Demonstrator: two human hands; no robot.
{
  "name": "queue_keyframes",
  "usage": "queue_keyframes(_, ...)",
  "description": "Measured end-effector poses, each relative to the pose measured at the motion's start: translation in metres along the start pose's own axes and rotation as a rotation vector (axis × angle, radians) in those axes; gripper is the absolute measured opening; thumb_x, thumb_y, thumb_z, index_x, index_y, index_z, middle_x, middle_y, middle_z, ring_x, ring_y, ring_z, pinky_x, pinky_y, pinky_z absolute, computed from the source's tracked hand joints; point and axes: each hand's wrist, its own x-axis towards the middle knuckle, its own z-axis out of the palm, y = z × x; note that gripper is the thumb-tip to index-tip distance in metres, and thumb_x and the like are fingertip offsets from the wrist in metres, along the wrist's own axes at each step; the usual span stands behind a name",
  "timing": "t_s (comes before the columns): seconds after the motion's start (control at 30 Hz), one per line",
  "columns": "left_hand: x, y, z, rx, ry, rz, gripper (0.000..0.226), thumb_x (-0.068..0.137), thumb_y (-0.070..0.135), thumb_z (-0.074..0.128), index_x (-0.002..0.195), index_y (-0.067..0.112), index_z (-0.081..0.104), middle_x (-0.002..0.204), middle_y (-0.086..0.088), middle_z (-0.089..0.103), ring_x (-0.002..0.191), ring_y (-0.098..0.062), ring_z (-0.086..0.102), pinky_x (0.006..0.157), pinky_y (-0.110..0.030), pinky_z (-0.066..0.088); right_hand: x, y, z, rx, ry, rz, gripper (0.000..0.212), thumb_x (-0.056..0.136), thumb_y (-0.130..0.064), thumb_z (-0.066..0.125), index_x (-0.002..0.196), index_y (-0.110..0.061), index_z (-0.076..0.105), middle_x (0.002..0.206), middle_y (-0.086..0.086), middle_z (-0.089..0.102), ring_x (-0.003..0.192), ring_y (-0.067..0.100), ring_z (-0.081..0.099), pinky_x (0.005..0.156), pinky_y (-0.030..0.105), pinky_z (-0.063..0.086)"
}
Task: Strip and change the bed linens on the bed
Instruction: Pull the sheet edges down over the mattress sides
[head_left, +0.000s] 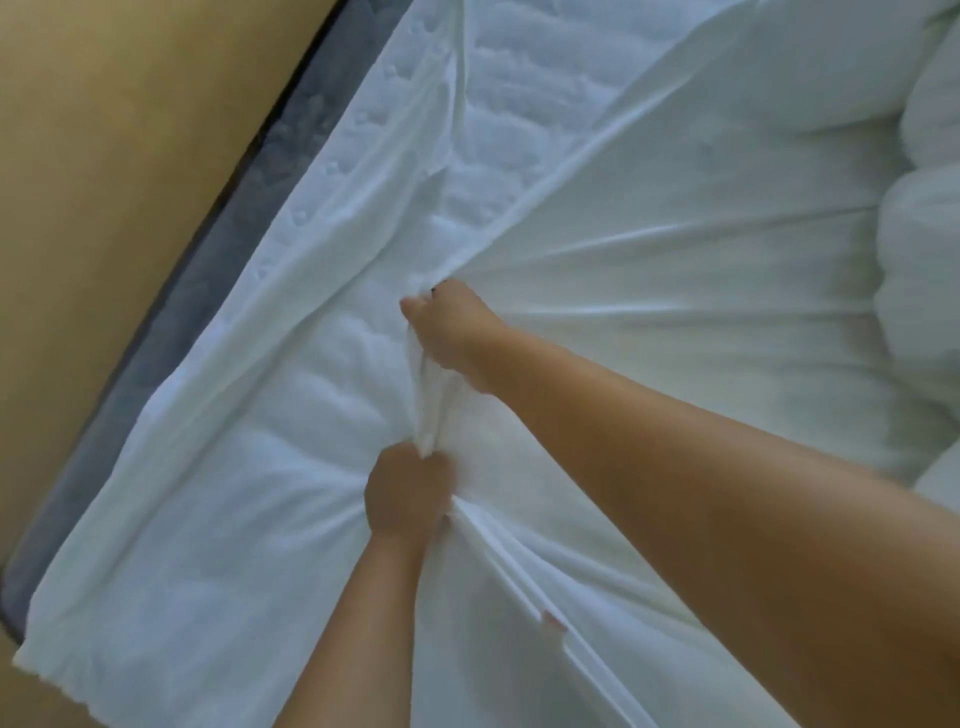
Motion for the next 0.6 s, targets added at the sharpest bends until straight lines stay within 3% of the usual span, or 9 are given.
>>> queue_keyframes(0.1, 0.022, -0.005, 0.011, 0.032, 0.038, 0.04, 0.023, 0.074, 0.002, 0.049, 0.053, 0.011, 0.049, 0.055, -0.006, 0.052, 0.059, -0.03, 0.05, 0.051, -0.03, 0.032, 0.015, 0.026, -0.004, 0.057, 0.038, 0.112, 0.023, 0.094, -0.023, 0.05, 0.073, -0.014, 0.054, 0.07, 0.003, 0.053, 0.062, 0.018, 0.05, 0.056, 0.026, 0.04)
queue_keyframes(0.17, 0.026, -0.004, 0.01, 0.034, 0.05, 0.031, 0.024, 0.073, 0.002, 0.048, 0.051, 0.011, 0.049, 0.053, -0.007, 0.052, 0.056, -0.03, 0.051, 0.048, -0.028, 0.031, 0.021, 0.03, -0.003, 0.096, 0.066, 0.123, 0.023, 0.091, -0.019, 0.052, 0.068, -0.015, 0.051, 0.066, 0.003, 0.053, 0.061, 0.02, 0.051, 0.057, 0.027, 0.041)
queue_keyframes(0.33, 0.022, 0.009, 0.0, 0.097, -0.015, 0.041, 0.016, 0.069, 0.012, 0.052, 0.053, 0.011, 0.054, 0.053, -0.006, 0.055, 0.058, -0.03, 0.056, 0.047, -0.026, 0.034, 0.02, 0.021, -0.012, 0.28, 0.107, 0.164, 0.014, 0.088, -0.001, 0.044, 0.092, -0.009, 0.055, 0.073, 0.005, 0.052, 0.062, 0.019, 0.052, 0.048, 0.023, 0.04)
queue_keyframes(0.43, 0.025, 0.041, -0.007, -0.118, -0.107, 0.061, 0.019, 0.058, 0.033, 0.056, 0.054, 0.015, 0.059, 0.049, 0.0, 0.058, 0.056, -0.025, 0.057, 0.052, -0.027, 0.042, 0.024, 0.015, -0.028, 0.369, 0.244, 0.156, 0.014, 0.091, -0.006, 0.044, 0.093, -0.015, 0.055, 0.073, 0.003, 0.052, 0.063, 0.018, 0.052, 0.051, 0.023, 0.042)
queue_keyframes(0.5, 0.034, 0.071, -0.008, -0.282, -0.187, 0.06, 0.023, 0.061, 0.038, 0.07, 0.061, 0.015, 0.064, 0.05, 0.002, 0.064, 0.053, -0.024, 0.063, 0.048, -0.026, 0.047, 0.028, 0.014, -0.041, 0.407, 0.365, 0.16, 0.008, 0.091, -0.016, 0.047, 0.089, -0.016, 0.055, 0.07, 0.003, 0.053, 0.06, 0.019, 0.052, 0.047, 0.02, 0.041)
queue_keyframes(0.6, 0.048, 0.114, 0.001, -0.308, -0.348, 0.117, 0.034, 0.066, 0.042, 0.075, 0.083, 0.014, 0.069, 0.073, -0.003, 0.074, 0.062, -0.018, 0.07, 0.048, -0.025, 0.052, 0.031, 0.02, -0.065, 0.529, 0.569, 0.156, 0.012, 0.079, -0.021, 0.056, 0.082, -0.011, 0.051, 0.069, 0.003, 0.051, 0.058, 0.021, 0.049, 0.052, 0.022, 0.042)
